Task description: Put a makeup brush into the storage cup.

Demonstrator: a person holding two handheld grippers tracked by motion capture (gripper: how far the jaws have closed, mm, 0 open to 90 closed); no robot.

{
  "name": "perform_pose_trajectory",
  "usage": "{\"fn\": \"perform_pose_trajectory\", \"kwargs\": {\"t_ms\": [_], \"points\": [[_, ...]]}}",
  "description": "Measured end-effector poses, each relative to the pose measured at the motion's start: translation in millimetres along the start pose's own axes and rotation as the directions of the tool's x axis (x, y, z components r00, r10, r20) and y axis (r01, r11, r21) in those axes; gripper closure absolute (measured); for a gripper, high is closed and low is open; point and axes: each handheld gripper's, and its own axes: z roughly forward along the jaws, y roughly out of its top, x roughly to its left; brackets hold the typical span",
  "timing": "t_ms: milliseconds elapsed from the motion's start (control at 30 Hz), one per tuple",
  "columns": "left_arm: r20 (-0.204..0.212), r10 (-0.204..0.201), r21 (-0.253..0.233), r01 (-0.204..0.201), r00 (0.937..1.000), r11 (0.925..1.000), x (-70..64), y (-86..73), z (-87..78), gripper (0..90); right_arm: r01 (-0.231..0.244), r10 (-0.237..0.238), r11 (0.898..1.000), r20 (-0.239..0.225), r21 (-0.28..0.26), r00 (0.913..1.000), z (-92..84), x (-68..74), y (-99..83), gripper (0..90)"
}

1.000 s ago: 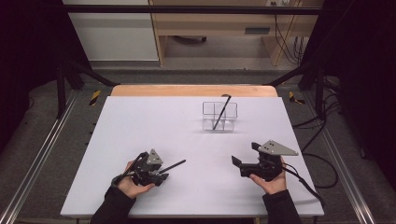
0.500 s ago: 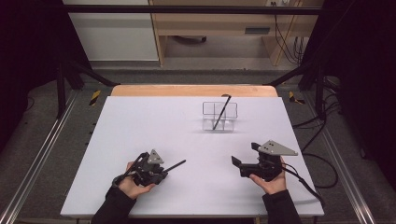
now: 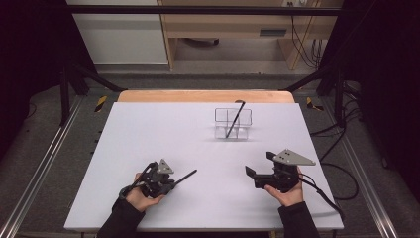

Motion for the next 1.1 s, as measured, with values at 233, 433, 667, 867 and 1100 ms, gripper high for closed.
{"fn": "perform_pose_trajectory", "kwargs": {"t_ms": [233,433,667,867,1100], "points": [[0.007,-0.024,0.008,0.024,0.9997,0.9997,0.2,1.0,-0.2,83.0,0.002,-0.002,1.000,-0.001,-0.002,1.0000,-0.9,-0.4,0.3,7.5],[0.022,-0.024,0.006,0.023,0.9995,0.9997,3.5,2.1,-2.5,74.9,0.001,-0.001,1.000,-0.002,-0.001,1.0000,-0.7,-0.3,0.3,7.5],[0.024,-0.003,0.027,0.003,0.9997,0.9996,8.7,13.5,-8.9,59.8,-0.008,0.008,1.000,-0.003,-0.008,1.0000,-3.2,-0.9,2.0,7.5],[0.022,0.041,0.072,-0.043,0.9989,0.9965,7.4,27.7,-6.8,55.2,-0.007,0.007,1.000,-0.001,-0.013,1.0000,-5.4,-1.5,3.6,7.5],[0.023,0.065,0.124,-0.067,0.9976,0.9900,5.6,40.5,3.9,59.6,-0.004,0.004,1.000,-0.001,-0.006,1.0000,-5.2,-1.8,3.8,7.5]]}}
